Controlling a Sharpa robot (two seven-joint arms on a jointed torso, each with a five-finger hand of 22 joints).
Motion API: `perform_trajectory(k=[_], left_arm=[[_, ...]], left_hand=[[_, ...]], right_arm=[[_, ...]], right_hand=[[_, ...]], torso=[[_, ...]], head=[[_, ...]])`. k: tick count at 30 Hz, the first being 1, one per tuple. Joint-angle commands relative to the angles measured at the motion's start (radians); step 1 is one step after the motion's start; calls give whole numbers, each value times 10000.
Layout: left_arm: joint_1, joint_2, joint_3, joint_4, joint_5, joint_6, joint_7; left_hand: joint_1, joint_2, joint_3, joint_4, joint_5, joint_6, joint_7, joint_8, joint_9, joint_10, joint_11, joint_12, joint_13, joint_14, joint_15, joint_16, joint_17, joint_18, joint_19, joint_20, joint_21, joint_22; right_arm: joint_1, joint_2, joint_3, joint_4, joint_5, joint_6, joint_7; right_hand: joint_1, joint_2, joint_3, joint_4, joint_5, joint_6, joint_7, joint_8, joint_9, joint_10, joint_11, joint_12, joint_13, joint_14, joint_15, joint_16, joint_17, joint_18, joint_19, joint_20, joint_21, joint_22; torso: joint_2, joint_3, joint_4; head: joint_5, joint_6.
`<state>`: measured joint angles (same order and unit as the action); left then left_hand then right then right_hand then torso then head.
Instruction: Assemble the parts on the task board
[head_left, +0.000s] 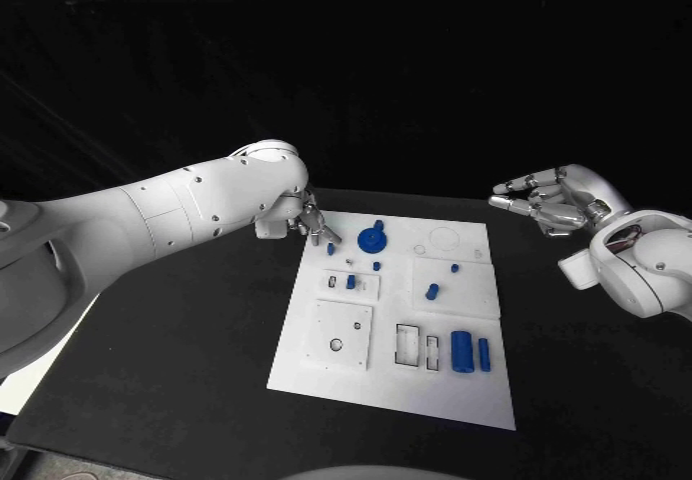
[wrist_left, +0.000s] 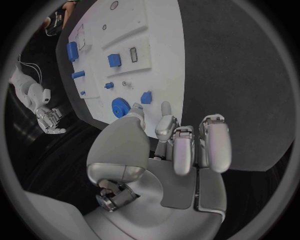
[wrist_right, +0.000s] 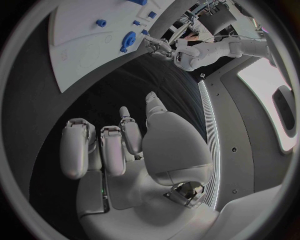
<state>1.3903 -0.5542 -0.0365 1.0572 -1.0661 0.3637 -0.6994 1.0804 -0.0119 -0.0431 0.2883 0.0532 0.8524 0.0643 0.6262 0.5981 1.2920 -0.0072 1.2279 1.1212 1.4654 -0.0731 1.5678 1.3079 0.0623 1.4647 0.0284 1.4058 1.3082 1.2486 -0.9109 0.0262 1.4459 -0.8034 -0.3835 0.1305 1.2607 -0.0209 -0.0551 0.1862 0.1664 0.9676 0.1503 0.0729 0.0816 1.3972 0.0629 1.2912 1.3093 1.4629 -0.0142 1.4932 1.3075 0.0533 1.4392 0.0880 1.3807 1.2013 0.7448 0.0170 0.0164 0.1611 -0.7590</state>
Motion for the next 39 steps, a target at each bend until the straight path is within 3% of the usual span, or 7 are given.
perform_trajectory(k=[1,8,18,26,39], left_arm=[[-32,66,-2,-62,-21,252,-332],[-67,95,-7,-54,-13,106,-256],[-74,105,-8,44,-10,57,-233],[-75,90,-9,142,4,85,-187],[-76,61,-9,301,60,62,-117]], left_hand=[[68,61,-54,-13,40,65,4,-17,-17,85,-4,65,7,1054,16,30,2629,-100,298,66,43,38],[97,102,-51,-6,42,102,-6,-9,-35,105,-12,87,30,1054,9,30,2629,-101,302,61,49,47],[134,140,-48,-7,42,146,-19,4,-54,123,-22,108,49,1054,1,30,2629,-106,311,54,67,77],[600,226,108,-93,48,263,-61,25,-165,150,-62,130,52,1054,-35,30,2629,-114,323,21,89,122],[753,179,147,-128,48,293,-70,35,-202,174,-71,155,76,1054,-43,30,2629,-121,334,13,111,161]], right_arm=[[-6,15,2,-5,10,127,98],[-7,30,2,-23,16,143,95],[-7,67,2,-47,17,176,76],[-7,74,2,-57,17,200,57],[-7,92,1,-75,17,254,28]], right_hand=[[-63,26,-58,18,46,29,-7,63,14,-61,8,-47,637,797,-5,-41,1492,195,-60,-21,-55,-15],[-63,26,-58,18,46,29,-7,63,14,-61,8,-47,637,797,-5,-41,1492,195,-60,-21,-55,-15],[-52,30,-63,14,58,28,-7,63,14,-56,8,-40,642,798,-6,-41,1492,196,-61,-21,-57,-19],[-52,30,-63,14,58,28,-7,63,14,-56,8,-40,642,798,-6,-41,1492,196,-61,-21,-57,-19],[-52,30,-63,14,58,28,-7,63,14,-56,8,-40,642,798,-6,-41,1492,196,-61,-21,-57,-19]], torso=[[3,-3,-1],[-8,6,22],[-11,13,3],[-14,9,19],[-6,9,13]], head=[[-15,-25],[0,-55],[55,-75],[43,-83],[35,-75]])
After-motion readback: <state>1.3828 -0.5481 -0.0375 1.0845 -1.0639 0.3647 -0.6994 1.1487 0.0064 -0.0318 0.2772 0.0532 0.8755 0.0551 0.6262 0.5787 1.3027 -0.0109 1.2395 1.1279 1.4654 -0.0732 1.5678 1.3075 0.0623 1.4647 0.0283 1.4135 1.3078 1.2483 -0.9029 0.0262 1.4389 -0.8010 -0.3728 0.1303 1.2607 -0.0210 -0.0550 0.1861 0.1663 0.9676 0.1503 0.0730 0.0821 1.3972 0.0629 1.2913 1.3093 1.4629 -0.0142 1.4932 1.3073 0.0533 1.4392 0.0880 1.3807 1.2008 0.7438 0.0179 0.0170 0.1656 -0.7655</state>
